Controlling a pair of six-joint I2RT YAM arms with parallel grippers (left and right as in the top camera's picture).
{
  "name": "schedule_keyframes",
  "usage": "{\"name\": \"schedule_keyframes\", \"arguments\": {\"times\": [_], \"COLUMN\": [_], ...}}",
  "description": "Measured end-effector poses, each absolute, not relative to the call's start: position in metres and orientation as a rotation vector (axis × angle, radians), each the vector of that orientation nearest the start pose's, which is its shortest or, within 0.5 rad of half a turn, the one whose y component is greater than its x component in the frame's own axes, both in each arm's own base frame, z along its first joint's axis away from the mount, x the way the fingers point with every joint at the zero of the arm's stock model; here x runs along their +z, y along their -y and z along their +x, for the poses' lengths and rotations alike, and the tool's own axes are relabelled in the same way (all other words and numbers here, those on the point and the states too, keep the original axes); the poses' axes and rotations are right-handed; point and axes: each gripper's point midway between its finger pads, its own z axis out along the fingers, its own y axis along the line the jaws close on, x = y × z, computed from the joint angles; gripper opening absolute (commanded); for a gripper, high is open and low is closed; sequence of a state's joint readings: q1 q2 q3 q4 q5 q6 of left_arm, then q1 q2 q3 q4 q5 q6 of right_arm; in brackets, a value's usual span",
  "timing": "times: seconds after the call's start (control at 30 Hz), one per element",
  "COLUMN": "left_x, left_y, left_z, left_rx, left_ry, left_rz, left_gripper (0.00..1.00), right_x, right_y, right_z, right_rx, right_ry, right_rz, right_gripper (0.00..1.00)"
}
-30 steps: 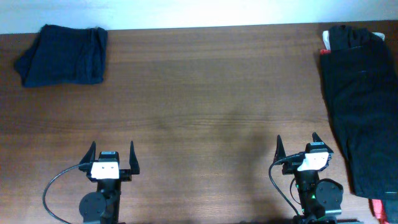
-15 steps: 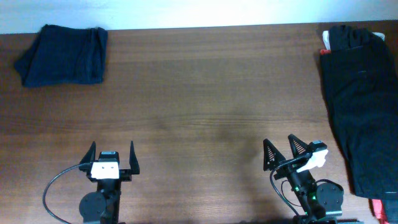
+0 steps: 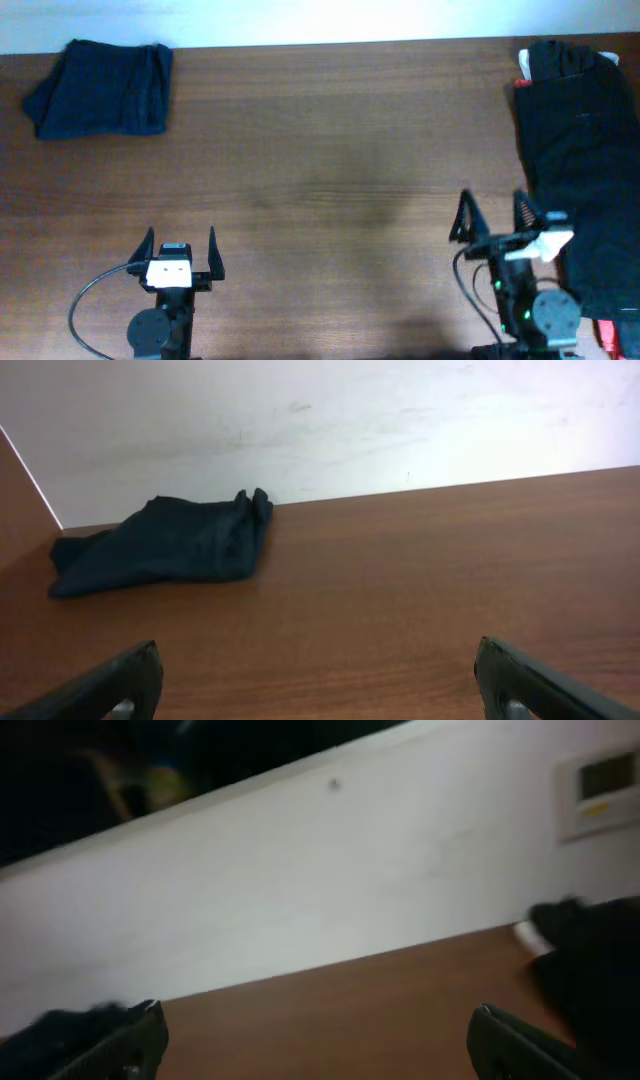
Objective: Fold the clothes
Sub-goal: 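Reach the right gripper to the black clothing pile and grasp black pants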
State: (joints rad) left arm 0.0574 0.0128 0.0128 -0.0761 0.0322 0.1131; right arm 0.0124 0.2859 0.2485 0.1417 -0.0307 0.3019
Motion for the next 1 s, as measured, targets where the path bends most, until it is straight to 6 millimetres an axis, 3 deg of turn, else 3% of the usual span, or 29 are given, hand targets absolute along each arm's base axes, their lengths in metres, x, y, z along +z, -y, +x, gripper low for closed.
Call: {"name": "schedule_keyframes", "arguments": {"times": [0.13,0.23,0.4,0.47,0.53,0.63,0.7,0.77,0.83,1.0], "left_x": [0.158,0.157,0.158,0.157,0.158,0.157,0.157,0.158,0.157,0.158], "left_y": [-0.008,-0.009,-0.008,-0.009,-0.009,-0.009,-0.009,-0.009,-0.009,-0.009], "left_z": [0.246,0.246,0.246,0.246,0.246,0.246,0.246,0.246,0.246,0.246], "left_rx": [0.103,0.103,0.103,0.103,0.103,0.103,0.103,0.103,0.103,0.103], "left_ry": [-1.650,-1.651,-1.650,-1.651,-1.650,-1.650,-1.650,-1.650,-1.650,-1.650], "left_rz": [0.071,0.071,0.071,0.071,0.071,0.071,0.071,0.071,0.071,0.071], "left_gripper": [0.99,0.99,0.99,0.99,0.99,0.99,0.99,0.99,0.99,0.99], "right_x": [0.281,0.279,0.246,0.238,0.227,0.196,0.156,0.098,0.066,0.048], "right_y": [0.015,0.027,0.053,0.073,0.086,0.111,0.138,0.171,0.191,0.202], "right_z": [0.307,0.354,0.433,0.460,0.474,0.490,0.495,0.492,0.492,0.516], "right_rx": [0.079,-0.067,-0.402,-0.579,-0.697,-0.816,-0.894,-0.961,-0.989,-0.972], "right_ry": [-1.596,-1.749,-2.157,-2.229,-2.252,-2.296,-2.370,-2.489,-2.548,-2.530], "right_rz": [0.232,0.221,0.085,0.048,0.003,-0.053,-0.070,-0.082,-0.077,-0.073], "right_gripper": [0.99,0.99,0.99,0.99,0.99,0.99,0.99,0.99,0.99,0.99]}}
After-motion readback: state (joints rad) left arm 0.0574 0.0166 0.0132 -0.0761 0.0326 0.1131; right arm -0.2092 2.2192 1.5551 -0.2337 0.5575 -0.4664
